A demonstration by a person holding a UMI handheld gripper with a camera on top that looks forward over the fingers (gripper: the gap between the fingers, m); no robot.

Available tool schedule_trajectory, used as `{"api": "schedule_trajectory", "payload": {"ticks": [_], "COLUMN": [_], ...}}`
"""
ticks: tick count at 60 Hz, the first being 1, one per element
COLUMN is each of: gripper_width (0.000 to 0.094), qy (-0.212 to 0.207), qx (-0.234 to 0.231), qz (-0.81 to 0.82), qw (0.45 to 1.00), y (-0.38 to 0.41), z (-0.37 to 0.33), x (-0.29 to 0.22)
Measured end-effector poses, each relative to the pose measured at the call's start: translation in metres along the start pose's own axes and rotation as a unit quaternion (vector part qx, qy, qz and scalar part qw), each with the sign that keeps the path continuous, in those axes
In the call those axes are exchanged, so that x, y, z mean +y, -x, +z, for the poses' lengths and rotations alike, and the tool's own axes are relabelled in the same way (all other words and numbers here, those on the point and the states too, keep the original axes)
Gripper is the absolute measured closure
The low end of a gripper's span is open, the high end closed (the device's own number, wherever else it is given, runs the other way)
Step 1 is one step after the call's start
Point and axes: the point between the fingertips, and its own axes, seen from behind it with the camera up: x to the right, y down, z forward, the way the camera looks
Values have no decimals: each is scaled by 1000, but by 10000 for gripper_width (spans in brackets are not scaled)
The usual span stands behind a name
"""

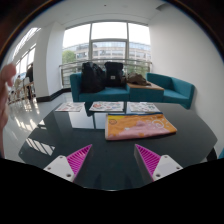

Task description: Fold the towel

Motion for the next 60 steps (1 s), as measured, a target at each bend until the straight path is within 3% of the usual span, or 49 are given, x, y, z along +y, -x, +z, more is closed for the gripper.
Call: {"api": "schedule_trajectory", "payload": {"ticks": [16,27,35,41,45,53,60], "gripper_width": [279,411,545,721,900,908,922], "qy": [10,42,92,90,92,92,91], "qx": [-7,-6,-3,-4,-1,7,-29], "qz": [-34,-42,-48,-69,-86,-93,-51], "qw": [999,998,995,994,992,991,994], "y": [11,17,19,21,19,17,20], "z": [139,205,219,220,221,222,216], "x": [-51,-50,-25,-27,-27,-26,-37]}}
